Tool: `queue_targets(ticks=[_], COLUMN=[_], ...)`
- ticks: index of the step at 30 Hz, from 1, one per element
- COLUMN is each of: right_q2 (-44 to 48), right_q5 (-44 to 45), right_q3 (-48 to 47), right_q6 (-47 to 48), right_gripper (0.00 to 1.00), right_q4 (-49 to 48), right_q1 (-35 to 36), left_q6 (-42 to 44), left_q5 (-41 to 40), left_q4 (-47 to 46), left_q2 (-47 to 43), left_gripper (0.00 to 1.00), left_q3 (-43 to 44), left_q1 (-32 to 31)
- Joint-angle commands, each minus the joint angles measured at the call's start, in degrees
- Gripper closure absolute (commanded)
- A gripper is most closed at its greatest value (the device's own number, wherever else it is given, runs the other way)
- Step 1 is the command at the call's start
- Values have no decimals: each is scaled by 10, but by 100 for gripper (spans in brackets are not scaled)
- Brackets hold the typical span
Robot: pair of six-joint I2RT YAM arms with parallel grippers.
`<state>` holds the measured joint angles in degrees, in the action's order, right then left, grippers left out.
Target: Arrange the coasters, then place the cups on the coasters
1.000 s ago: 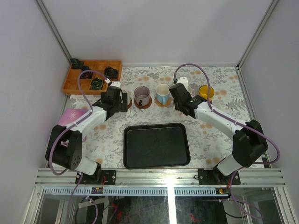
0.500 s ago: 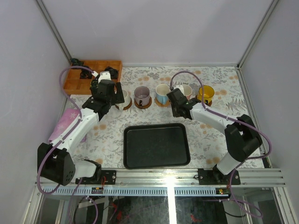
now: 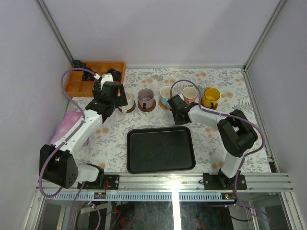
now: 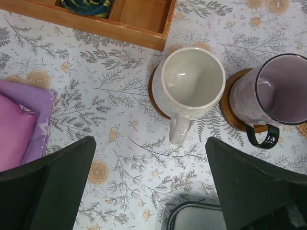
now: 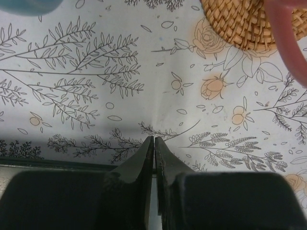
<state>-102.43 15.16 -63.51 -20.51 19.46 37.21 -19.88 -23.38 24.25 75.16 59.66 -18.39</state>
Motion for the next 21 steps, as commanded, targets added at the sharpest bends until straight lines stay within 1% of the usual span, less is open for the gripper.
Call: queue_targets(ticks=[1,9,21], right_q2=[9,43,46], right_q5=[-16,-16,-19], right_q3=[-11,18,8], right_q6=[7,2,7], right_gripper=[90,91,91], right_q4=[15,53,74], right_q1=[0,0,0], left_q6=[-1,7,5], left_q5=[-8,-4,-7], left_q4=[-4,-11,-13], left_q2=[16,42,51], left_gripper=[1,1,1], left_q3=[19,35,38], left_q1=[-3,-3,-2])
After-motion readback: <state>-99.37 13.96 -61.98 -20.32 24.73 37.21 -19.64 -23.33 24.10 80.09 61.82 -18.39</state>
